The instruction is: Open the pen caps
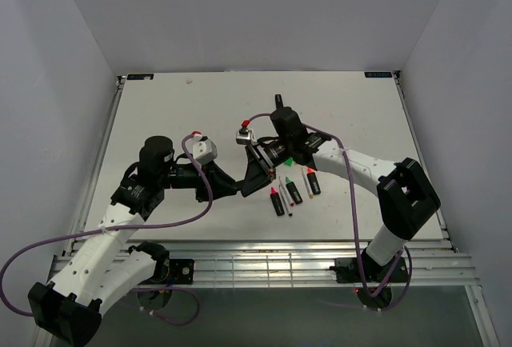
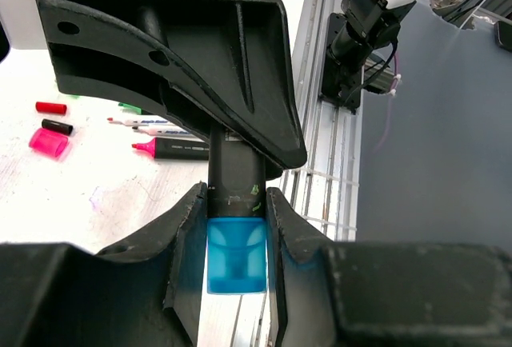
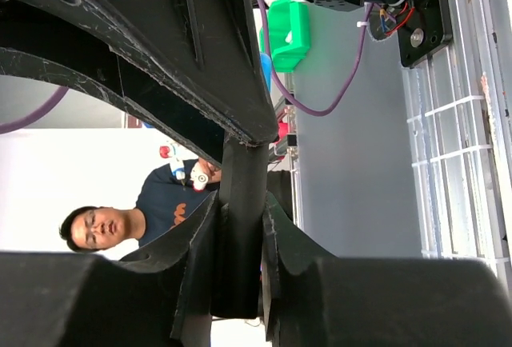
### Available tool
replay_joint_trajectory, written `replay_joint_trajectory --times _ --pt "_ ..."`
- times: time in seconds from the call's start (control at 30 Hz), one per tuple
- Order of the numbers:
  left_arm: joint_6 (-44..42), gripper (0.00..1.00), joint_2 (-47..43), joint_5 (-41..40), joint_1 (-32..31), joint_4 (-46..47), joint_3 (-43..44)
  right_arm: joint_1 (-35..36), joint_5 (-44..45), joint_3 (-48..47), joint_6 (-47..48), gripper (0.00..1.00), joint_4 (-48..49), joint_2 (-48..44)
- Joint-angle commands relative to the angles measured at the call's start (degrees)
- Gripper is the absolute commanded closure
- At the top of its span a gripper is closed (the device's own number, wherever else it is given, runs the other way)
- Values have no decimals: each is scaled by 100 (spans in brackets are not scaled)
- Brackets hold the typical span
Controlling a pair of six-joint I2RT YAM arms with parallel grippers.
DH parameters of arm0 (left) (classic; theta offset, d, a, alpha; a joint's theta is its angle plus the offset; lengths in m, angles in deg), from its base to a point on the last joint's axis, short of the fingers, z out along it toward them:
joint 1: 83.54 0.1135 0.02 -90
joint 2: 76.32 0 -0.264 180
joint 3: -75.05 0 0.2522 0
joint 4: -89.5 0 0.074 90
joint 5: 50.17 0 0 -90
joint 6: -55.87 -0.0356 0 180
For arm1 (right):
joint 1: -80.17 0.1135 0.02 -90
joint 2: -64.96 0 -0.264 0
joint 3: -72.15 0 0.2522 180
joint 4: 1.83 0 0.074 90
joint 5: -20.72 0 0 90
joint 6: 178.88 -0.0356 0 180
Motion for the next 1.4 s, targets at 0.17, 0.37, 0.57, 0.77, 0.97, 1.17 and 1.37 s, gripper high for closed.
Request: replay_joint_trajectory --times 0.17,0.37,0.57,0.77,0.97,1.17,1.37 --pt "1119 42 -272 -1507 -52 360 202 51 337 117 510 92 -9 -398" --pt "3077 26 -255 -4084 -52 256 431 -125 1189 653 1019 92 -201 -881" --pt "4669 24 -316 -4439 -52 840 -67 -248 2453 1233 1292 92 -167 -1689" --pt "6683 30 -833 -4182 -60 3034 -1377 -354 3685 2407 223 92 1543 -2665" --pt "7264 33 -914 -4112 -113 5015 -2381 -354 4055 3035 -1124 92 3381 -2799" --pt "7554 33 -563 -4129 -210 6457 -2759 -363 4178 3009 -1414 92 3804 -2737" --pt "7713 33 -106 -4208 -359 7354 -2987 -363 4161 3009 -1765 92 4174 -2597"
